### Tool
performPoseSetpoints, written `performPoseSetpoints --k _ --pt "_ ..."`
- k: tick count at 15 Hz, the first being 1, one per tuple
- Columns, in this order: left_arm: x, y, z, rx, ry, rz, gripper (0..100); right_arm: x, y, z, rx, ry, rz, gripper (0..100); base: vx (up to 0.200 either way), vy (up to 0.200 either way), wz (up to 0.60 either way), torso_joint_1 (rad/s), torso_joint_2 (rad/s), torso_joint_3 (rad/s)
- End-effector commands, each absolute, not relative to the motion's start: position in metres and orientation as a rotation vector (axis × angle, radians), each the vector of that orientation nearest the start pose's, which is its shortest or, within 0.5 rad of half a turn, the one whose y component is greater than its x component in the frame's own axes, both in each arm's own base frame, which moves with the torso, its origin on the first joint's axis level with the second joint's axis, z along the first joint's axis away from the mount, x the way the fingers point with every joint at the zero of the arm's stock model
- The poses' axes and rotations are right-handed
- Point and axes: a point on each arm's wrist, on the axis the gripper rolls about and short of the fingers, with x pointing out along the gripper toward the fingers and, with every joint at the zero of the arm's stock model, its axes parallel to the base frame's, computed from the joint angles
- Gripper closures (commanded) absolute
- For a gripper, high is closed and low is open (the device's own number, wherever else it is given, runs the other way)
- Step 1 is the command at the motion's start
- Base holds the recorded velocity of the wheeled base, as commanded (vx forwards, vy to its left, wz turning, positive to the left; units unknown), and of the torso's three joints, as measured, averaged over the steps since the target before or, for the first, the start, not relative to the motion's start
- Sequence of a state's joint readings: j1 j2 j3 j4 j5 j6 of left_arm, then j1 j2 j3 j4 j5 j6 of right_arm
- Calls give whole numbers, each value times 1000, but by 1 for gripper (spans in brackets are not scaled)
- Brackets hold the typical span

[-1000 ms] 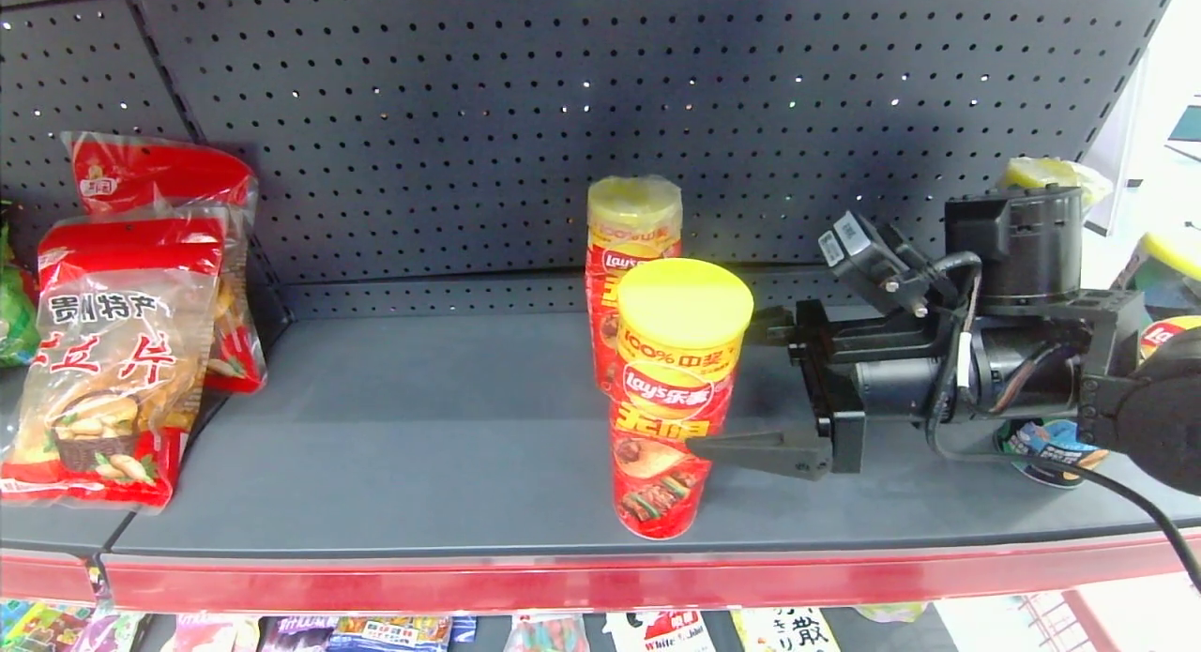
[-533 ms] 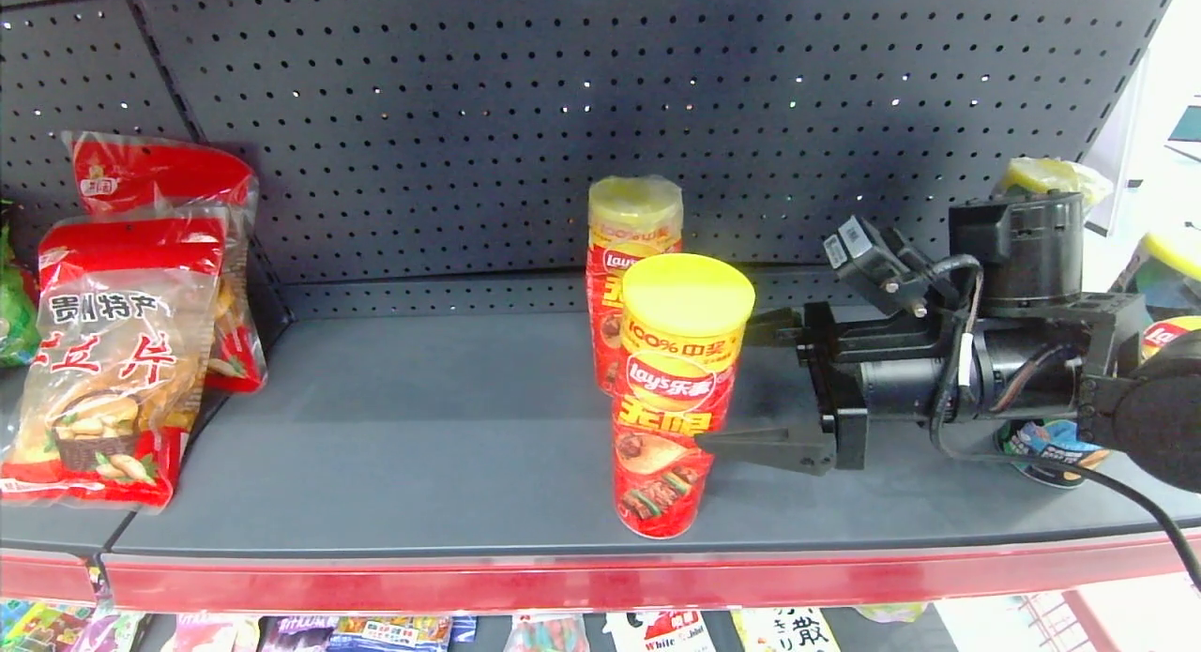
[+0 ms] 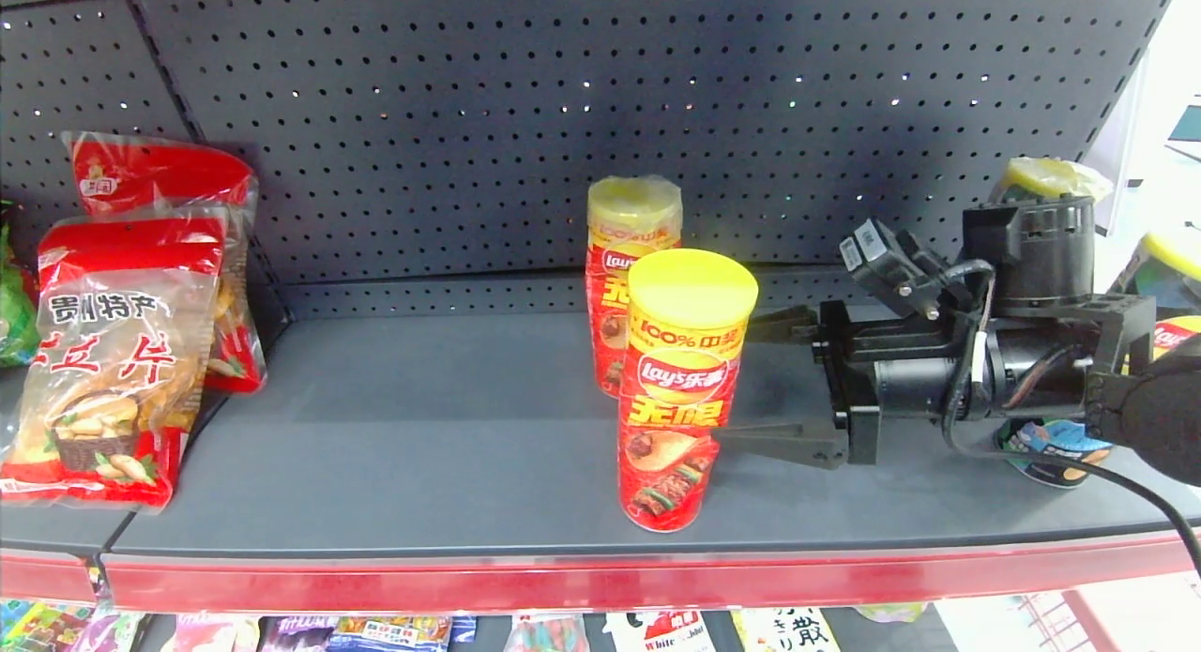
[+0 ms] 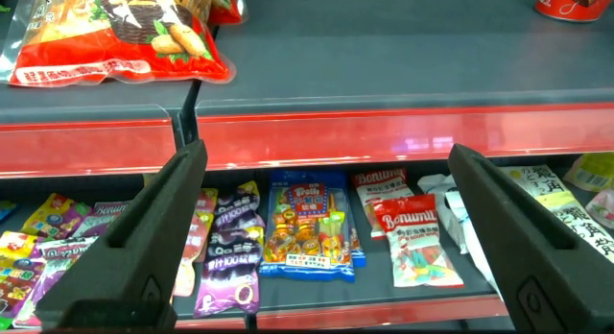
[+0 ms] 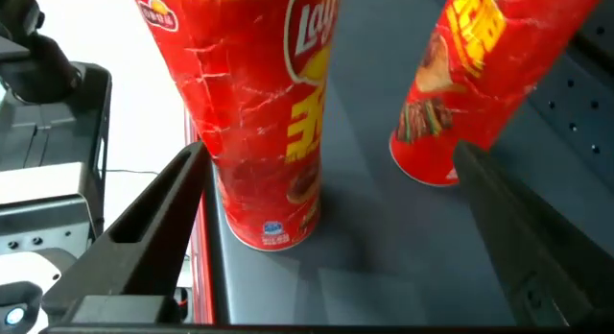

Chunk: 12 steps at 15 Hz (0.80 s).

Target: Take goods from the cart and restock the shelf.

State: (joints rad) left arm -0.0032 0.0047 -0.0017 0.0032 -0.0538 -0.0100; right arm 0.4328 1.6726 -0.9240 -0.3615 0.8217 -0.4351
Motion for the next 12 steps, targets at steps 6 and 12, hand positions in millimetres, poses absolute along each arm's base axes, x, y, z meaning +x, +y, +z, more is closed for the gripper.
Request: performPoseSetpoints --k 6,12 --pt "-22 -1 76 -11 8 -57 0 264 137 198 -295 130 1295 0 0 0 0 0 0 0" --pt "-22 -1 76 -11 8 -57 0 266 135 196 -295 136 1287 0 0 0 0 0 0 0"
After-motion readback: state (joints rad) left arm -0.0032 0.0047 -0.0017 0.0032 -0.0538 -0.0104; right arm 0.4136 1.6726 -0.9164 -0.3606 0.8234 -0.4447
